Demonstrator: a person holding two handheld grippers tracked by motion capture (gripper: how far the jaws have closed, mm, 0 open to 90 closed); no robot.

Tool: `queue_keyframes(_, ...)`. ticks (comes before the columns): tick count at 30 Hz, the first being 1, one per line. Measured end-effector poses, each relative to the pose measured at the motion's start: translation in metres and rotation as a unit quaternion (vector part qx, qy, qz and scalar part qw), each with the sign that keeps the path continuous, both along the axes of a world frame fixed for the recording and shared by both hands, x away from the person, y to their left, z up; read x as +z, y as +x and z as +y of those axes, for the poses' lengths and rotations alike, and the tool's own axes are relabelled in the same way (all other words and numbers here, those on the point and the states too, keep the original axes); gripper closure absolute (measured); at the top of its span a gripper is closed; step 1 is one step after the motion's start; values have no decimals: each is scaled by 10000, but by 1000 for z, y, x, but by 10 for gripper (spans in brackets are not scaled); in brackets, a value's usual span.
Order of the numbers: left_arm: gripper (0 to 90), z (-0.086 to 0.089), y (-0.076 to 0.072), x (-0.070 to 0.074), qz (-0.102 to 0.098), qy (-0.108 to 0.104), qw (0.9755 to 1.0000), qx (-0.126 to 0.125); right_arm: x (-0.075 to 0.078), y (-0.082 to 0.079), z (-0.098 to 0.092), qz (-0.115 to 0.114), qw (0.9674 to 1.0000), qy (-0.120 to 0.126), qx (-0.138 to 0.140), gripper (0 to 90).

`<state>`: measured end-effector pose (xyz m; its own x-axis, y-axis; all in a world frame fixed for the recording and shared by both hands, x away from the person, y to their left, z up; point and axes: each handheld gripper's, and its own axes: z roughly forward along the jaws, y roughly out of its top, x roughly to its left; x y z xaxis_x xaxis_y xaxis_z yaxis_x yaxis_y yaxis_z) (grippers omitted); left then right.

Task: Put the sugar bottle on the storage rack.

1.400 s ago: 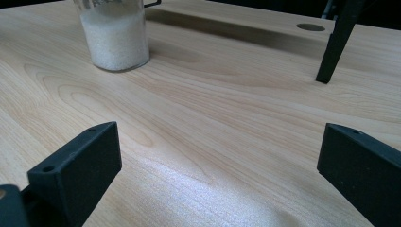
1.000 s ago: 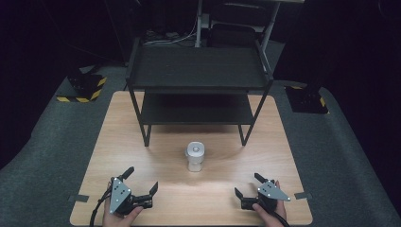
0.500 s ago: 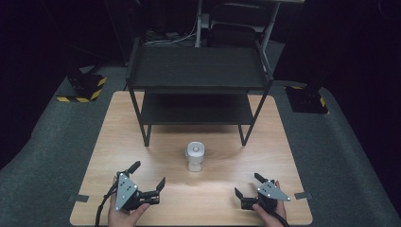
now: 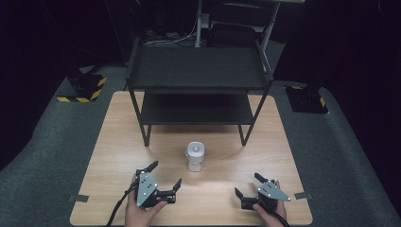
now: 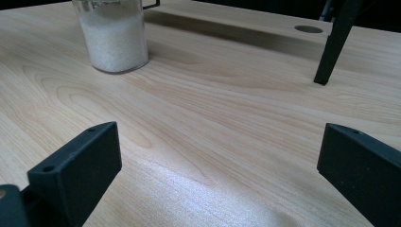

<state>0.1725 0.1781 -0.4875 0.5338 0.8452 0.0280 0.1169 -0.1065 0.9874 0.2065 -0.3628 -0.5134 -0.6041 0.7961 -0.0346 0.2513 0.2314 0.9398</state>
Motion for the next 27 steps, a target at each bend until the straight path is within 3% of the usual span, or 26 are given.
queue_keyframes(15,12,-54,39,-26,349,-170,9992,92,-1,0,-1,-38,10000,12,34,3)
queue_keyframes(27,44,-90,57,-32,332,-261,9981,458,-2,0,-2,-65,10000,25,62,3)
